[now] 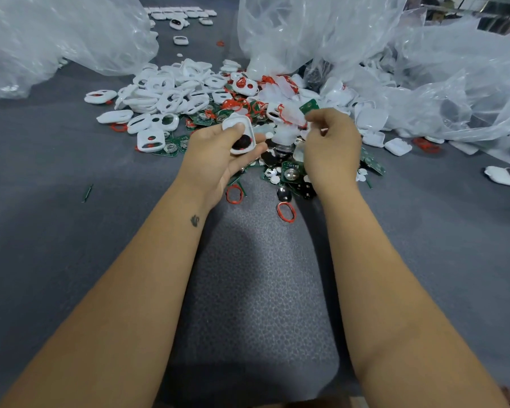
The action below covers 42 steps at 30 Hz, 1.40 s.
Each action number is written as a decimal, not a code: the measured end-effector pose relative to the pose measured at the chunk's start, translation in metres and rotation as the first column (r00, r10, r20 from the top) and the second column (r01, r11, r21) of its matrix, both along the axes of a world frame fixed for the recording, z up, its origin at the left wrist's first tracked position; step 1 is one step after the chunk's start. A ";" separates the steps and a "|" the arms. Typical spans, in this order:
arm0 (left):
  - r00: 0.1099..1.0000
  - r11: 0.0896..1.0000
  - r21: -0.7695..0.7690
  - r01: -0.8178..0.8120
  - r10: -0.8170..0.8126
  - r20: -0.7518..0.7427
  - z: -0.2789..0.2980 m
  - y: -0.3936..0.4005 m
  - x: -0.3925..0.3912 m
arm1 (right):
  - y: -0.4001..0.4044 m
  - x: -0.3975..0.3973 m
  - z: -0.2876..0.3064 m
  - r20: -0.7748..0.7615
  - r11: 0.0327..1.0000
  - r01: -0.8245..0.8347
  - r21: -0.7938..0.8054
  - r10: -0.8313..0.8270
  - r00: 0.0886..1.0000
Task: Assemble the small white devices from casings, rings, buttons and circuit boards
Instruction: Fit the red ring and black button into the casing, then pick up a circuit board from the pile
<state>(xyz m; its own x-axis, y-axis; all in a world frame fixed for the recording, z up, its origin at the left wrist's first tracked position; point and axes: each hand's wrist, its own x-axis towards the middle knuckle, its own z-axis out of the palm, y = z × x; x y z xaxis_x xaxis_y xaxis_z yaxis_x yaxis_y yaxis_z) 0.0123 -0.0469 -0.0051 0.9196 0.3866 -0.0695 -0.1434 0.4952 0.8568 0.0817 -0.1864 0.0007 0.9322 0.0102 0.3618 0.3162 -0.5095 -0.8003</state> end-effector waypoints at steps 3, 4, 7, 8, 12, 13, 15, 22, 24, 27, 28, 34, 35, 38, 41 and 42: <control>1.000 1.000 0.002 -0.001 0.001 0.000 0.000 0.000 -0.001 | -0.013 0.006 -0.001 -0.016 0.954 0.084 -0.288 -0.092 0.996; 1.000 1.000 0.009 0.005 -0.005 -0.003 0.000 0.000 -0.001 | -0.014 0.007 -0.001 -0.024 0.926 0.078 -0.370 -0.094 0.995; 1.000 0.999 0.028 0.025 -0.025 -0.007 0.001 0.000 -0.001 | -0.014 0.007 -0.002 -0.061 0.878 0.034 -0.477 -0.072 0.996; 1.000 0.999 0.027 0.026 -0.026 -0.008 0.001 0.000 -0.002 | -0.014 0.007 -0.003 -0.064 0.882 0.025 -0.471 -0.063 0.996; 1.000 1.000 0.004 0.014 -0.014 -0.013 0.001 0.000 -0.001 | -0.014 0.007 -0.003 -0.004 0.889 0.076 -0.451 -0.088 0.996; 1.000 1.000 -0.003 0.014 -0.015 -0.012 0.001 0.001 -0.001 | -0.014 0.008 -0.003 0.002 0.890 0.092 -0.446 -0.102 0.995; 1.000 1.000 -0.010 0.019 -0.020 -0.012 0.001 0.001 -0.001 | -0.013 0.008 -0.001 0.023 0.903 0.126 -0.412 -0.128 0.992; 1.000 1.000 -0.013 0.017 -0.017 -0.022 0.002 0.001 -0.001 | -0.017 0.007 0.001 0.143 0.905 0.257 -0.339 -0.221 0.965; 1.000 1.000 -0.021 0.015 -0.016 -0.027 0.002 0.001 -0.001 | -0.016 0.006 0.001 0.198 0.889 0.240 -0.390 -0.174 0.965; 0.999 1.000 -0.028 0.015 -0.016 -0.035 0.002 0.000 0.000 | -0.014 0.002 0.003 0.180 0.886 0.137 -0.442 -0.062 0.982; 0.999 0.999 -0.028 0.015 -0.016 -0.036 0.002 0.001 0.000 | -0.013 0.001 0.002 0.190 0.885 0.126 -0.449 -0.043 0.981; 0.999 0.999 -0.038 0.013 -0.014 -0.041 0.003 0.000 0.000 | -0.015 0.004 0.003 0.073 0.905 0.104 -0.413 -0.081 0.994; 0.999 0.999 -0.037 0.013 -0.015 -0.044 0.003 0.000 0.000 | -0.015 0.003 0.004 0.057 0.905 0.099 -0.414 -0.083 0.995; 0.998 0.999 -0.040 0.015 -0.017 -0.053 0.003 -0.001 0.000 | -0.015 0.003 0.003 0.110 0.911 0.087 -0.402 -0.047 0.993; 0.999 0.999 -0.051 0.009 -0.012 -0.048 0.004 -0.001 0.000 | -0.011 0.003 0.001 0.187 0.900 0.029 -0.434 0.059 0.981; 0.999 0.999 -0.052 0.007 -0.009 -0.046 0.003 -0.001 0.001 | -0.009 0.002 -0.001 0.198 0.882 0.010 -0.472 0.095 0.976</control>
